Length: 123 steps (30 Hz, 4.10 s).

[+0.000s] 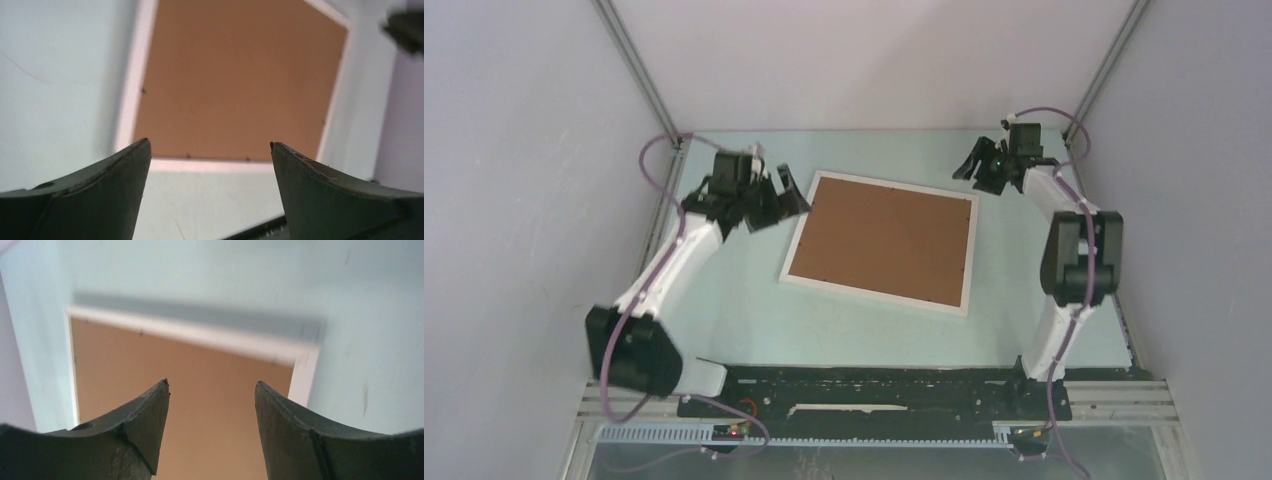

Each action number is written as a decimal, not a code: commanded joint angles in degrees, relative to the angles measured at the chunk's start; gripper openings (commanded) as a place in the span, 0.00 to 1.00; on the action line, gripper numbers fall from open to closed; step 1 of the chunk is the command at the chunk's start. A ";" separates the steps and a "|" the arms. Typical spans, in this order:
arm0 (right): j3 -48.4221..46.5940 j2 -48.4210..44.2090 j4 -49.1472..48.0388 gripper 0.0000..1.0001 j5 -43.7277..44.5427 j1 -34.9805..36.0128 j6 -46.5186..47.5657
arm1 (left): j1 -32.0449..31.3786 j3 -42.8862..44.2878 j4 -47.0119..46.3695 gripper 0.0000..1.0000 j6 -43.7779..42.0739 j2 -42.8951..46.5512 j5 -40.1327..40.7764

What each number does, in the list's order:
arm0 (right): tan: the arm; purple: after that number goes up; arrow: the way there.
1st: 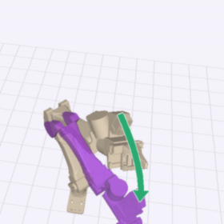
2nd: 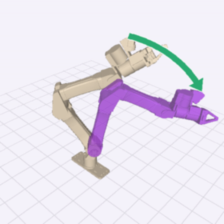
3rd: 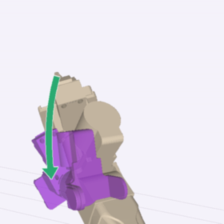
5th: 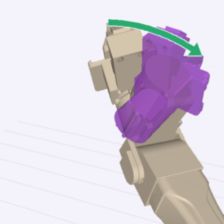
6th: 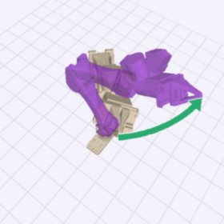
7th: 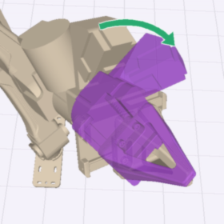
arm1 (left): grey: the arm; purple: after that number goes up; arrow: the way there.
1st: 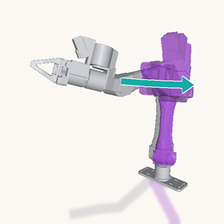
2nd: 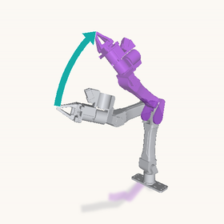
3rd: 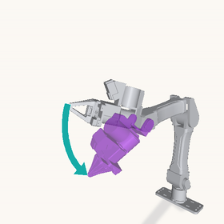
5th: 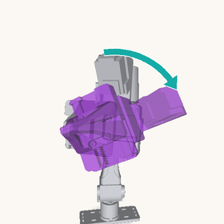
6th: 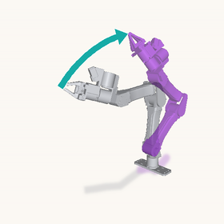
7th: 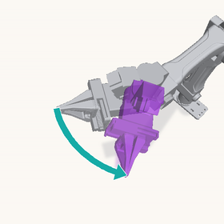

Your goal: Put the photo into the frame

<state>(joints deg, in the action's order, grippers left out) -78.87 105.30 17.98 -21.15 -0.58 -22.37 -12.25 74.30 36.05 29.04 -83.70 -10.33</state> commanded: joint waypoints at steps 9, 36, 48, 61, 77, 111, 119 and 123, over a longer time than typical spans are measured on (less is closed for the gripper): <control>-30.70 25.97 11.86 0.68 -7.70 -1.26 4.49 | -18.92 -32.88 -22.89 0.98 25.40 1.85 -16.79; 27.22 -17.54 9.80 0.62 -10.20 7.07 5.06 | 2.76 -8.01 -12.24 0.82 3.66 -21.21 -8.71; 32.90 -19.81 10.49 0.52 -11.54 9.06 6.52 | 3.37 -9.87 -13.41 0.54 2.21 -21.16 -7.76; 46.25 -27.78 3.03 0.46 -21.59 1.85 -3.02 | 3.52 -10.35 -14.75 0.52 2.68 -21.92 -9.01; 48.55 -31.95 3.40 0.27 -16.49 2.69 -2.76 | 3.50 -11.79 -16.30 0.51 3.64 -21.33 -10.36; 49.82 -32.61 3.99 0.28 -8.63 6.25 -5.86 | -7.17 -44.77 -18.20 0.46 13.22 13.59 -3.22; 49.86 -31.25 3.51 0.23 -8.87 9.00 -5.79 | -7.17 -43.64 -20.90 0.32 14.18 9.81 -4.87; 50.69 -33.27 3.97 0.26 -7.78 10.67 -7.03 | -7.17 -44.31 -21.88 0.23 15.37 9.48 -4.93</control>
<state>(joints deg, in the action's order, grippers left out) -29.63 72.40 23.14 -28.77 6.63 -28.27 -19.03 30.44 17.82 42.13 -72.75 -15.09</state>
